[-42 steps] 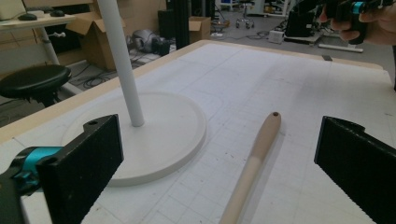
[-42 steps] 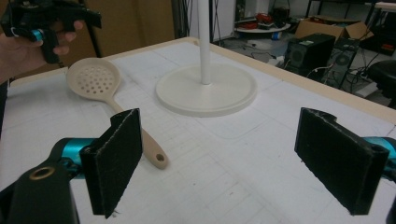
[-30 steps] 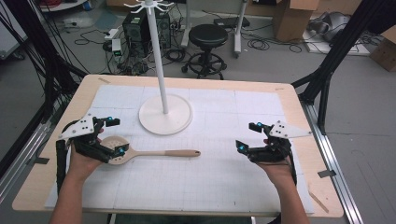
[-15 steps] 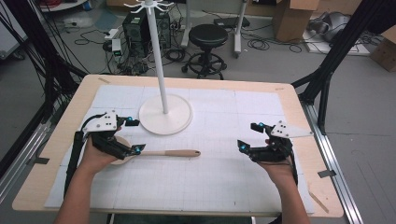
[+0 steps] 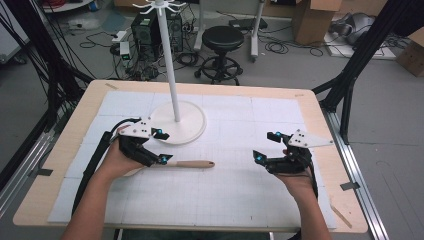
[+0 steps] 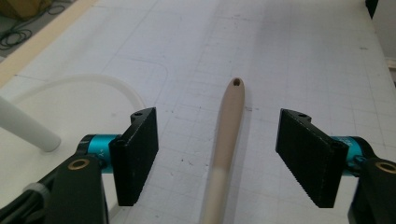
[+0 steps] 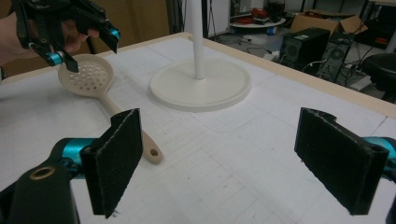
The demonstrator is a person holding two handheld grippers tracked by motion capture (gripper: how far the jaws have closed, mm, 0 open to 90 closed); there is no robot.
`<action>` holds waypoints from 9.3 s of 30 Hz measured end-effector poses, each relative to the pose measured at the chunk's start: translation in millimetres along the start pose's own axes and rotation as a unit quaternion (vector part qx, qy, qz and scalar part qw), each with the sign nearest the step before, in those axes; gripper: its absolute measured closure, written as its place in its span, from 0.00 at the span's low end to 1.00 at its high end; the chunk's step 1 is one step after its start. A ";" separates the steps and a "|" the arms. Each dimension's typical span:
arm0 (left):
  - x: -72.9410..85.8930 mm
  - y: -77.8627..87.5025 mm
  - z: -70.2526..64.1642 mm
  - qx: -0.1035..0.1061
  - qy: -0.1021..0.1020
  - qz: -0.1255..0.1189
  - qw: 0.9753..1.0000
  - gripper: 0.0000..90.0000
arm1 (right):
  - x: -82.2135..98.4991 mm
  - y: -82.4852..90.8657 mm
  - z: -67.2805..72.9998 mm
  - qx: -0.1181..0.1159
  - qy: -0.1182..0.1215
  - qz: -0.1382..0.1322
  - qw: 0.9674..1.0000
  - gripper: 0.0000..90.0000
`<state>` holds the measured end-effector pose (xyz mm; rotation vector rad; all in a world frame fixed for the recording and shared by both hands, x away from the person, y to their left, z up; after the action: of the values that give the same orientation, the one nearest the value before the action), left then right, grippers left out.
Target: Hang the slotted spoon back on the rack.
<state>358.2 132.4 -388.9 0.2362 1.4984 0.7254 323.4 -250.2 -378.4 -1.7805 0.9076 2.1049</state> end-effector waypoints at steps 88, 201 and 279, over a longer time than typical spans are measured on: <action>-1.1 -29.7 0.4 0.022 -0.027 0.149 0.988 0.81 | 4.6 1.8 -1.9 0.003 -0.010 0.001 1.000 0.17; -164.7 137.3 139.0 -0.151 0.099 0.030 0.983 0.81 | 12.7 5.6 -5.6 0.001 -0.029 0.002 1.000 0.17; -98.6 146.7 76.2 -0.096 0.110 -0.077 0.986 0.37 | 7.8 4.1 -0.7 -0.006 -0.019 -0.003 1.000 0.17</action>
<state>397.0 211.4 -217.8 -0.1086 1.6226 0.7831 320.0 -255.4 -384.6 -1.7394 0.8814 2.1376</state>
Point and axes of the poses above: each handheld gripper's, and its own axes: y roughly backward along the jaws, x roughly out of its underside, z roughly to its left, the point moved 4 cm from there along -y, roughly forward along the jaws, and after that the axes turned 3 degrees about -x, right-handed, at the moved point
